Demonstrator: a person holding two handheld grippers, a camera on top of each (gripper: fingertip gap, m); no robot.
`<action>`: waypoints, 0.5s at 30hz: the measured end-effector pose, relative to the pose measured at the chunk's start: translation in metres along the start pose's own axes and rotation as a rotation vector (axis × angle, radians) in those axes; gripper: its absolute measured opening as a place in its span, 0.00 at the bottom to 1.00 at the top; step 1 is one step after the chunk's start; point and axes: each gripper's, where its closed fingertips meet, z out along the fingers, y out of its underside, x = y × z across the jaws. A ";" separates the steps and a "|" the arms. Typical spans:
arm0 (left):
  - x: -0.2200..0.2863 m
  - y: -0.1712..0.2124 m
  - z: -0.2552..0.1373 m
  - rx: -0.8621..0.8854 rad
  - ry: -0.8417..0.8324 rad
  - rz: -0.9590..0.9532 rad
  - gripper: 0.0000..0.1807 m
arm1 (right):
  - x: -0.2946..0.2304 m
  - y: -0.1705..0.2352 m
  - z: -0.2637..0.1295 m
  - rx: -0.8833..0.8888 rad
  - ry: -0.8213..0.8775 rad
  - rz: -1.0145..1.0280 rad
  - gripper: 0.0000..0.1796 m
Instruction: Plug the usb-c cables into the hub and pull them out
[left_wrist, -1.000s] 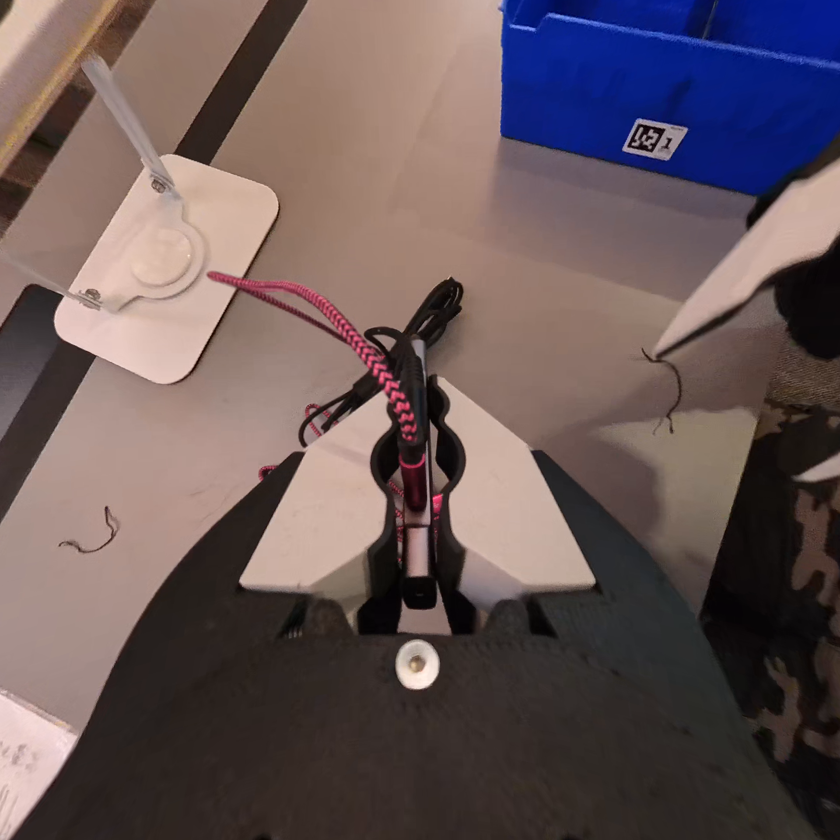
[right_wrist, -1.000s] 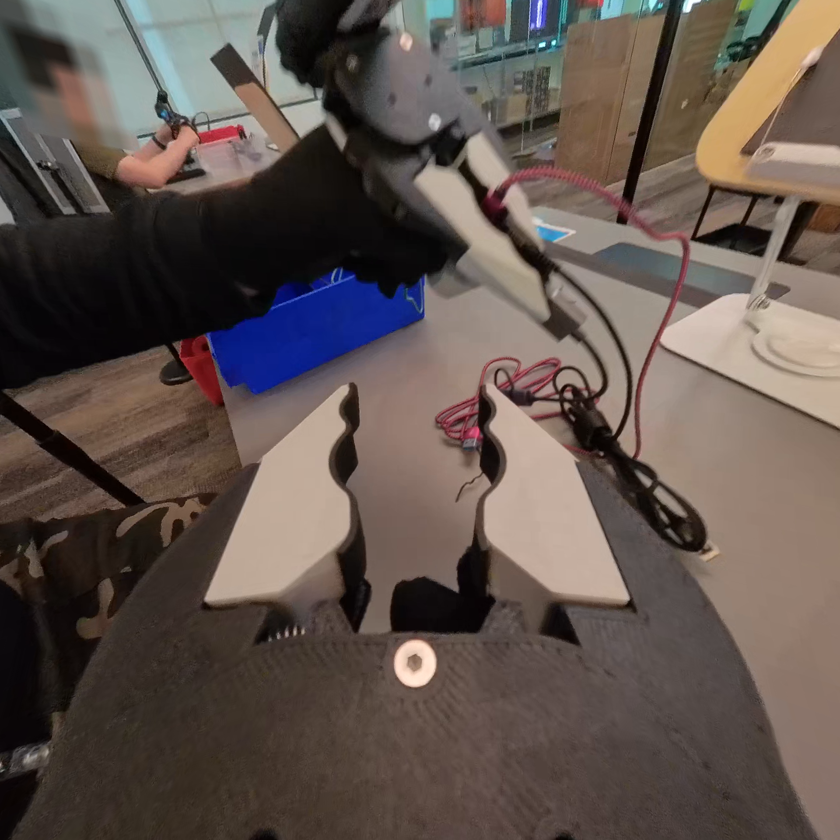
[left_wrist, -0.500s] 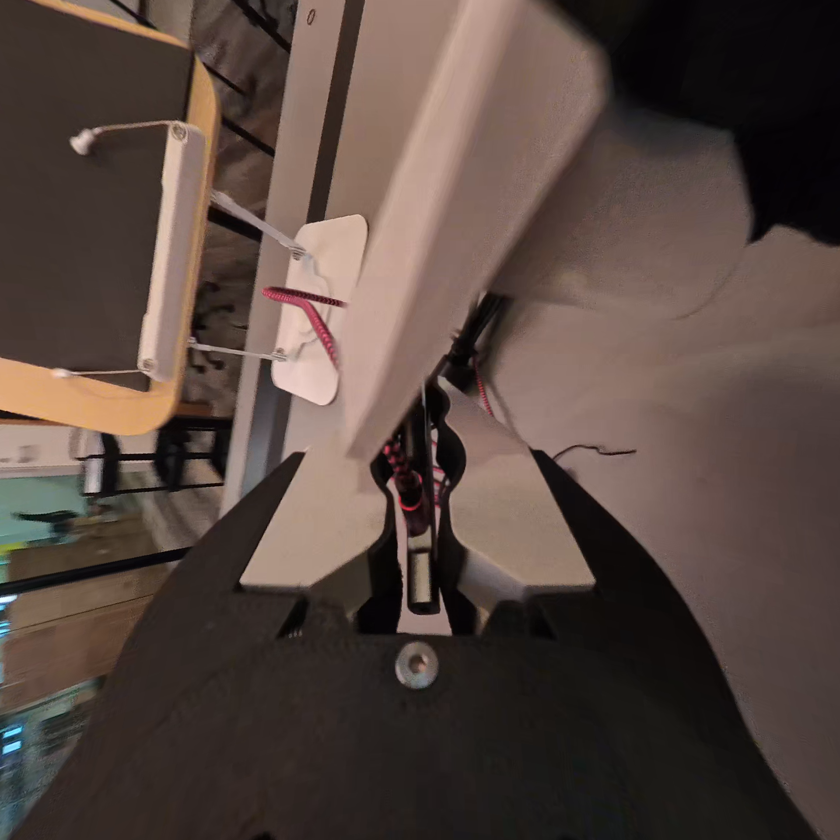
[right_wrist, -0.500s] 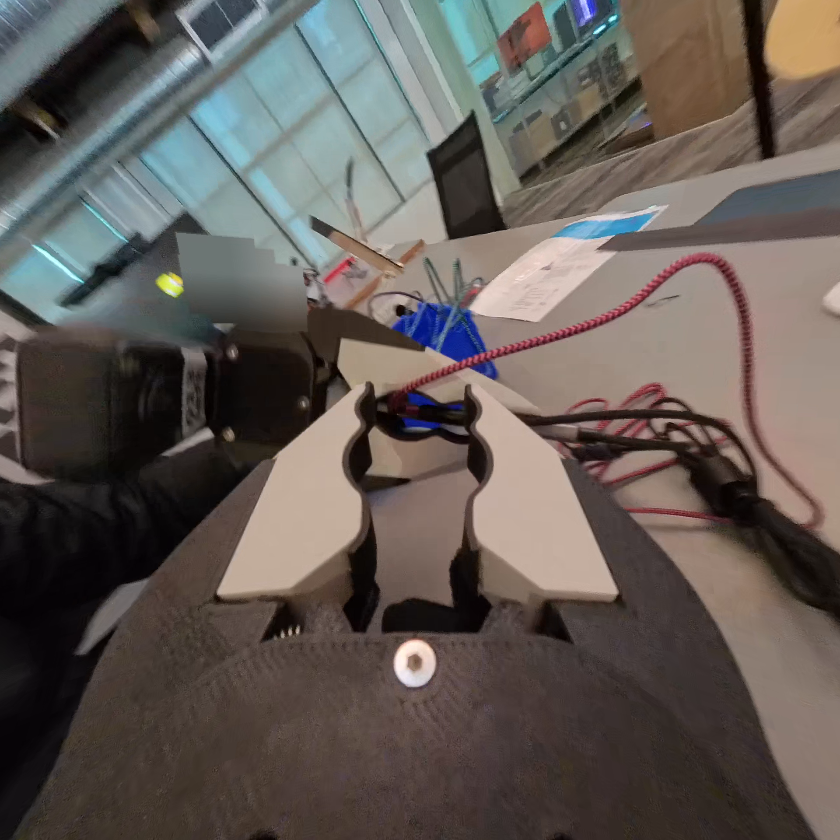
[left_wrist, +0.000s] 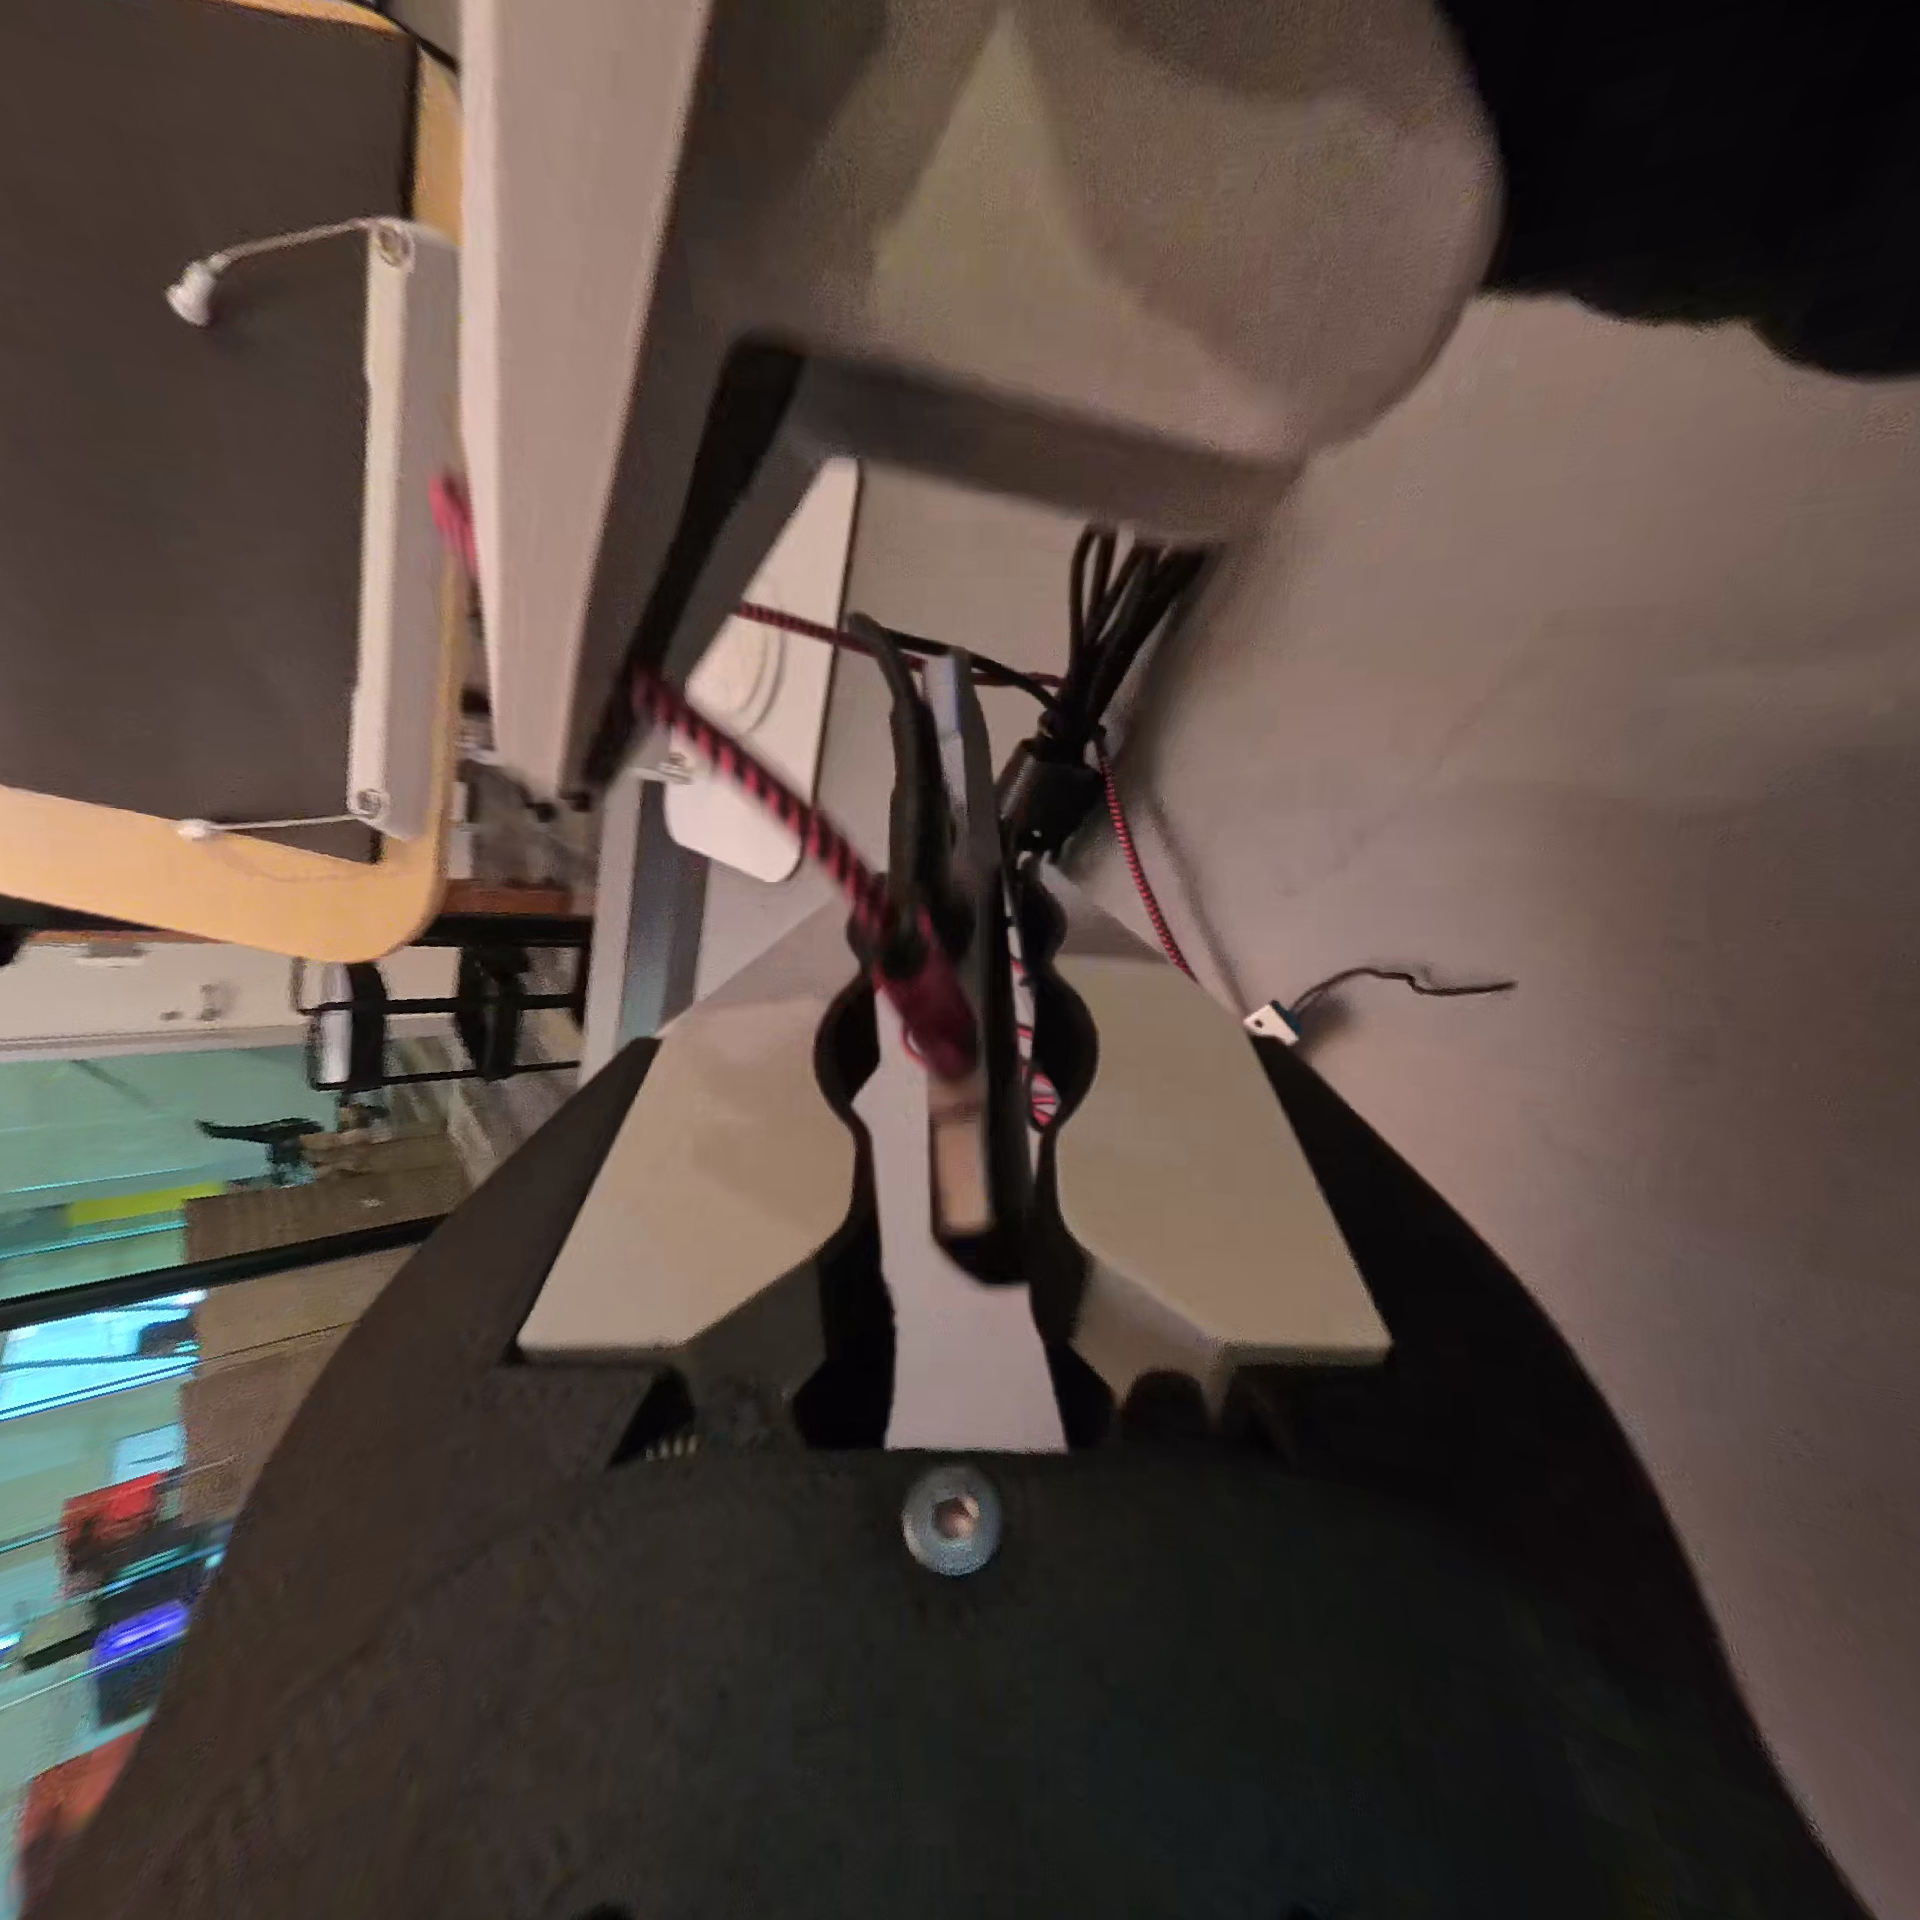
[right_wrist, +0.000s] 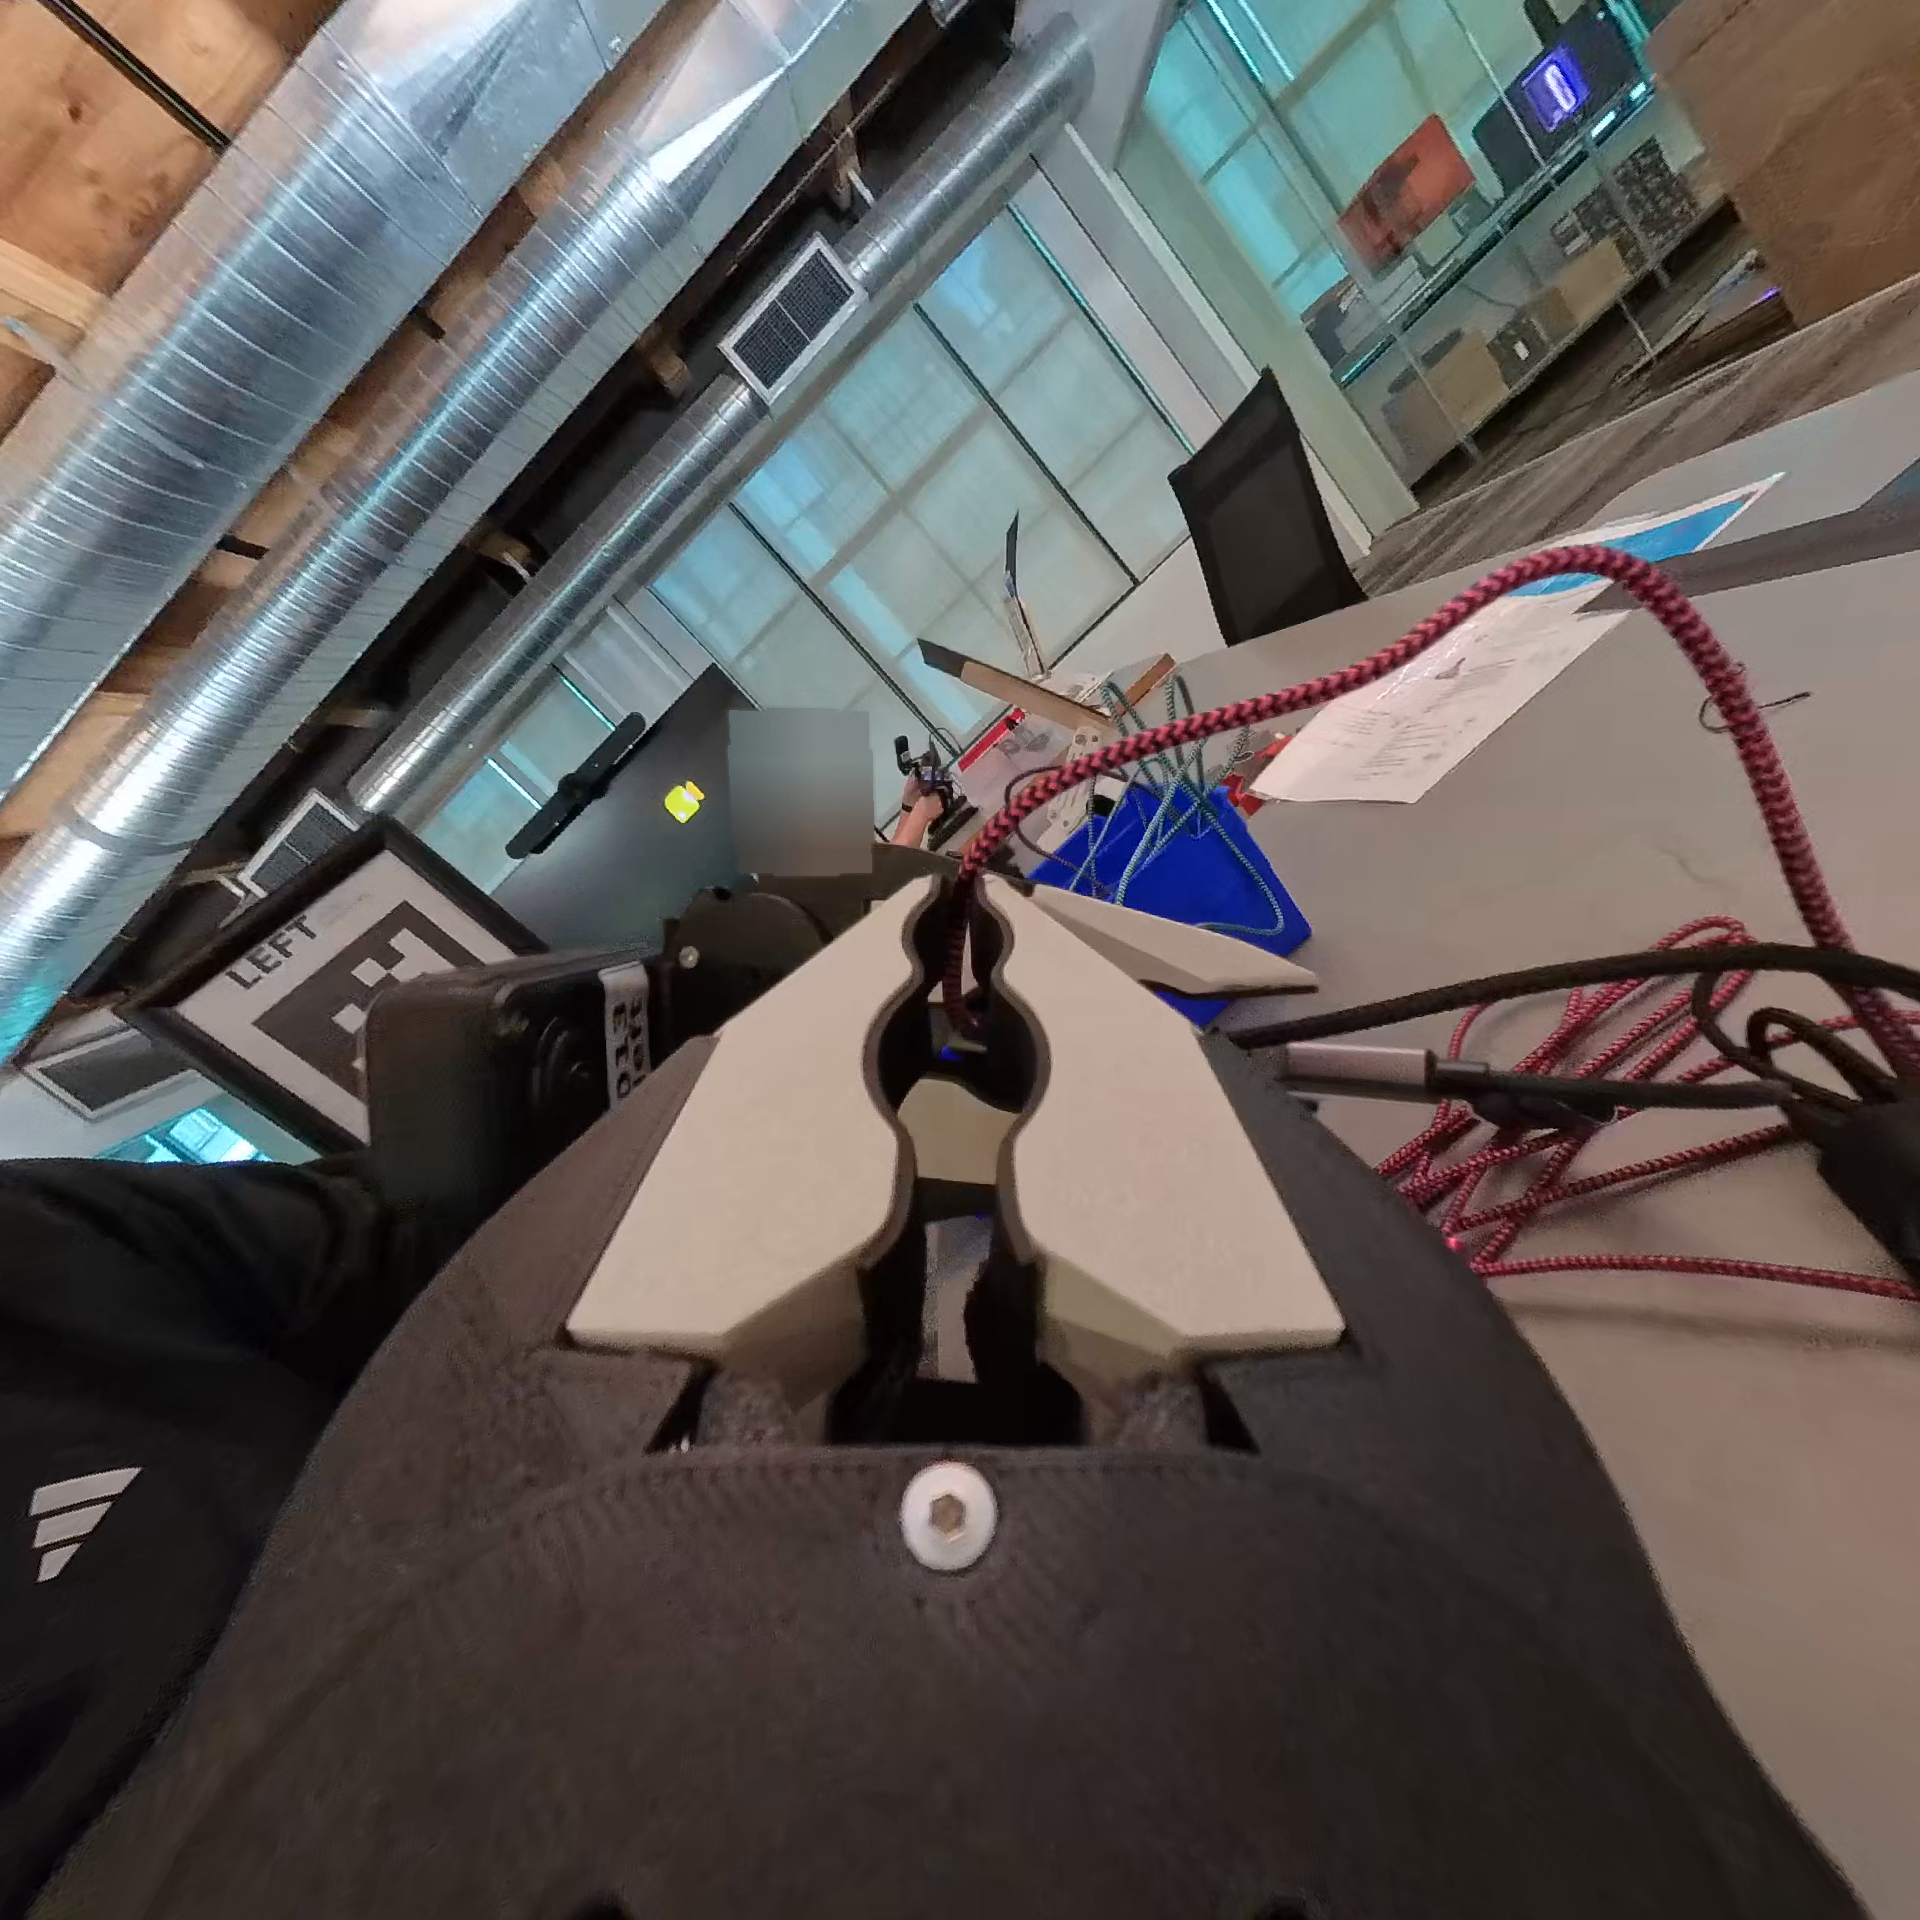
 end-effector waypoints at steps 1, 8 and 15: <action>0.000 0.000 -0.002 0.013 0.022 -0.028 0.16 | 0.000 -0.004 -0.003 0.007 -0.004 0.001 0.00; -0.001 -0.023 -0.018 0.165 0.127 -0.131 0.09 | -0.004 -0.022 -0.023 0.058 -0.046 0.033 0.00; -0.002 -0.037 -0.024 0.232 0.173 -0.201 0.03 | -0.002 -0.025 -0.033 0.059 -0.007 -0.002 0.03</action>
